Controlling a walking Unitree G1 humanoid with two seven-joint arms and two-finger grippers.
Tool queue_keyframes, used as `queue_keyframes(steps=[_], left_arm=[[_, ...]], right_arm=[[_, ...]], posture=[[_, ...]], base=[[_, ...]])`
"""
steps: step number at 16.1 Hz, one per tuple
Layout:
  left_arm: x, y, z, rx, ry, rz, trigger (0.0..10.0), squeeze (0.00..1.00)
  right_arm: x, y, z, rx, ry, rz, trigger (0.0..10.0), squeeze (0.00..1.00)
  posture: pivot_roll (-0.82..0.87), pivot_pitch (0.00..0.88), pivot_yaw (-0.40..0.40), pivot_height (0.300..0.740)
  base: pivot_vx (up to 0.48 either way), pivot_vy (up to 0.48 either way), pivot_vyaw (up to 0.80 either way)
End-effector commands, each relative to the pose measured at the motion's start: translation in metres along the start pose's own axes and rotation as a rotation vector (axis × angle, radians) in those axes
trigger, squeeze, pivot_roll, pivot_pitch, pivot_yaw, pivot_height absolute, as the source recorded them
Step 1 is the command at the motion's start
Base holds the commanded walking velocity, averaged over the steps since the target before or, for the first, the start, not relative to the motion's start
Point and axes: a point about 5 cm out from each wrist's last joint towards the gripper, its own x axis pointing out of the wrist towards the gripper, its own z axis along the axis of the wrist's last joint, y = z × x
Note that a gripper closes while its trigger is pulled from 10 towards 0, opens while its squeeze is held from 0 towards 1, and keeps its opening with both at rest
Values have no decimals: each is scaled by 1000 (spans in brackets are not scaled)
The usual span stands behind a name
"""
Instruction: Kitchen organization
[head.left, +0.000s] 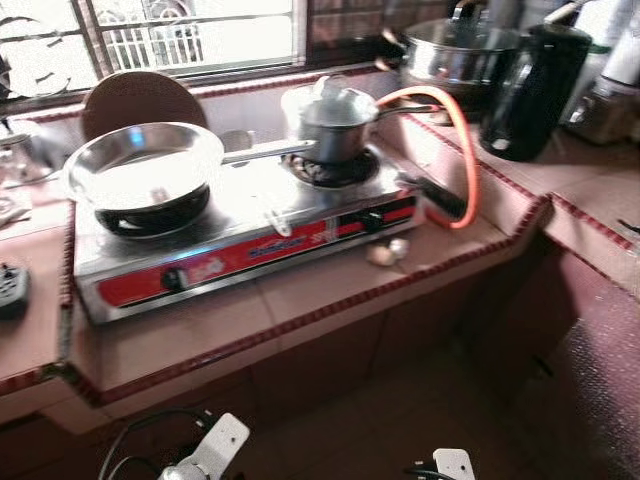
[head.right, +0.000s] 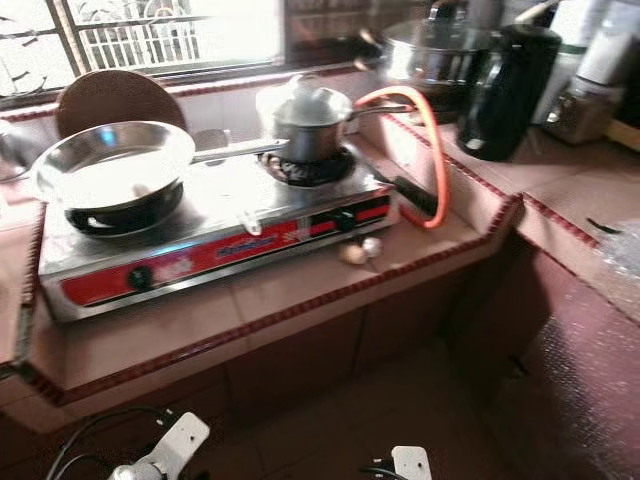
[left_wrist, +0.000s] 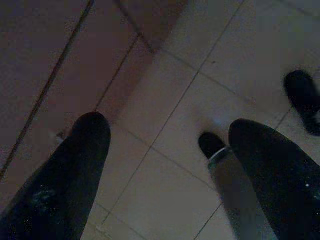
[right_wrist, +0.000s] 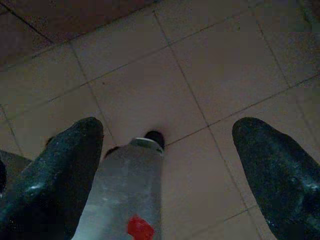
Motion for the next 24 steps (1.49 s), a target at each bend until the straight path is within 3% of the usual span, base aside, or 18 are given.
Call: queue_keyframes(steps=[1,12,24], left_arm=[[-1,3,0,8,-2,0,10000,0],[0,2,0,40,4,-4,10000,0],[0,4,0,45,15,23,10000,0]], right_arm=[[0,0,0,-5,-1,4,10000,0],[-1,4,-4,-12,10,19,10000,0],[0,5,-4,-15,13,24,10000,0]], posture=[[29,0,-5,740],[26,0,1,740],[25,0,-2,740]], base=[[0,-334,0],[0,-333,0],[0,0,145]])
